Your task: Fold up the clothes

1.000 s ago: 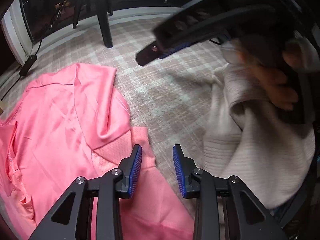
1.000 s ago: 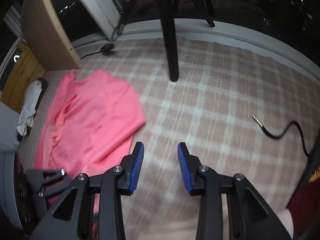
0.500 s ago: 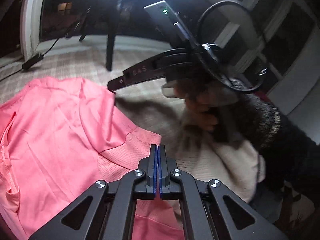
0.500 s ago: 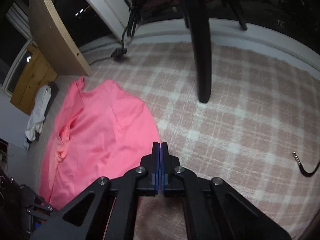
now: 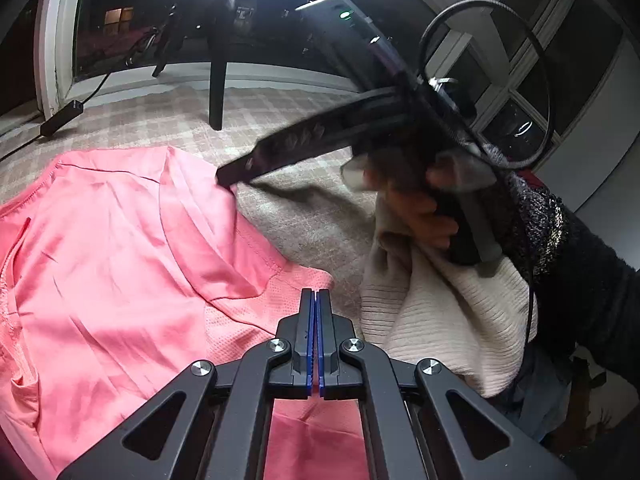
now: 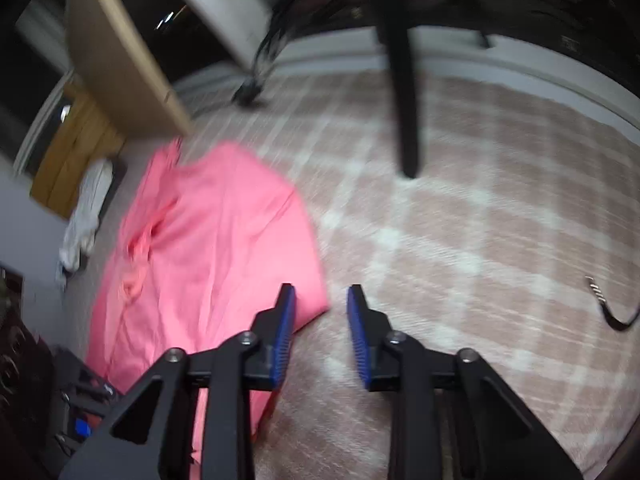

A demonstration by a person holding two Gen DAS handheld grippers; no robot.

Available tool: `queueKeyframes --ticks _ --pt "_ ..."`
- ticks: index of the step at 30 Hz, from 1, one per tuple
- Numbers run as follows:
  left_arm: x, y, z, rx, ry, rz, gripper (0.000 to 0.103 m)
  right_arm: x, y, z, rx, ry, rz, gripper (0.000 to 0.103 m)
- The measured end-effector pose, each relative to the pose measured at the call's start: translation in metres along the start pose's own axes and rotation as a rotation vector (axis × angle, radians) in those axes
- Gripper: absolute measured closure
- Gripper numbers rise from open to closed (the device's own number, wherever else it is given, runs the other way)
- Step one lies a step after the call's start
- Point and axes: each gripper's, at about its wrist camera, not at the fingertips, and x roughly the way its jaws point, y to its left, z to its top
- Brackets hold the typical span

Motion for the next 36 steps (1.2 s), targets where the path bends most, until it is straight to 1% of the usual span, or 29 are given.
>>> queueKeyframes --ticks 1,2,3,4,5,7,8,9,10,11,12,14,16,18,21,22,23,24,25,27,28,30,33,34,35,36 --pt "0.0 0.001 0.001 -0.001 -0.002 0.002 0.103 0.001 0.004 0.001 -0.017 -0.009 -0.012 0.084" --pt "0.0 0.001 0.001 -0.002 -0.005 0.003 0.103 0.003 0.008 0.003 -0.031 -0.013 -0.021 0.102" --pt "0.0 0.002 0.002 -0.011 -0.013 -0.01 0.103 0.005 0.012 0.005 -0.045 -0.017 -0.03 0.102" --pt "-0.001 0.003 0.003 -0.023 -0.024 -0.03 0.103 0.002 0.016 0.008 -0.05 -0.052 -0.065 0.102" --pt "-0.002 0.004 0.003 -0.028 -0.037 -0.047 0.103 -0.007 0.019 0.013 -0.053 -0.111 -0.105 0.102" --pt "0.001 0.002 0.002 -0.022 -0.039 -0.062 0.103 -0.026 0.028 0.021 -0.057 -0.246 -0.127 0.101" --pt "0.003 0.002 0.001 -0.018 -0.033 -0.068 0.103 -0.029 0.03 0.023 -0.058 -0.262 -0.126 0.101" --pt "0.005 0.001 -0.001 -0.016 -0.025 -0.065 0.103 -0.031 0.032 0.025 -0.059 -0.265 -0.121 0.096" --pt "0.006 0.002 -0.002 -0.018 -0.022 -0.06 0.103 -0.033 0.034 0.027 -0.059 -0.267 -0.117 0.08" --pt "0.006 0.003 -0.004 -0.022 -0.022 -0.056 0.103 -0.035 0.031 0.025 -0.055 -0.266 -0.132 0.073" --pt "0.006 0.004 -0.005 -0.028 -0.021 -0.053 0.103 -0.037 0.028 0.021 -0.05 -0.263 -0.153 0.071" --pt "0.001 0.008 -0.007 -0.03 -0.039 -0.041 0.103 -0.036 0.014 0.007 -0.019 -0.203 -0.113 0.071" --pt "-0.005 0.01 -0.006 -0.036 -0.048 -0.045 0.103 -0.031 0.001 -0.007 0.012 -0.14 -0.075 0.071" --pt "-0.003 0.012 -0.002 -0.056 -0.012 -0.03 0.103 -0.023 -0.004 -0.016 0.021 -0.106 -0.089 0.071" --pt "-0.001 0.013 0.002 -0.087 0.043 -0.009 0.101 -0.015 -0.007 -0.012 0.047 -0.103 -0.073 0.071" --pt "-0.005 0.011 0.003 -0.086 0.043 -0.011 0.096 -0.013 -0.006 -0.009 0.051 -0.106 -0.058 0.071" --pt "-0.009 0.009 0.003 -0.076 0.036 -0.005 0.093 -0.009 -0.001 -0.005 0.032 -0.1 -0.061 0.071" --pt "-0.013 0.006 0.003 -0.064 0.031 0.007 0.091 -0.003 0.004 -0.001 0.007 -0.092 -0.07 0.074" --pt "-0.018 0.003 0.003 -0.052 0.027 0.02 0.089 0.0 0.01 0.001 -0.016 -0.08 -0.081 0.1" --pt "-0.027 0.002 0.002 -0.043 0.014 0.055 0.088 0.006 0.023 0.004 -0.061 -0.055 -0.107 0.102" --pt "-0.032 0.004 0.003 -0.047 0.004 0.079 0.088 0.005 0.026 0.006 -0.064 -0.057 -0.097 0.102" --pt "-0.042 0.009 0.003 -0.065 -0.023 0.094 0.088 0.002 0.035 0.013 -0.055 -0.079 -0.062 0.102" --pt "-0.052 0.024 0.001 -0.114 -0.056 0.099 0.088 -0.001 0.057 0.03 -0.033 -0.095 0.138 0.102" --pt "-0.053 0.026 0.0 -0.125 -0.059 0.1 0.088 -0.003 0.066 0.035 -0.04 -0.09 0.205 0.099" --pt "-0.054 0.028 0.0 -0.137 -0.061 0.101 0.088 -0.006 0.072 0.038 -0.052 -0.094 0.221 0.094" --pt "-0.052 0.03 -0.001 -0.145 -0.06 0.1 0.088 -0.012 0.074 0.039 -0.065 -0.111 0.206 0.074"
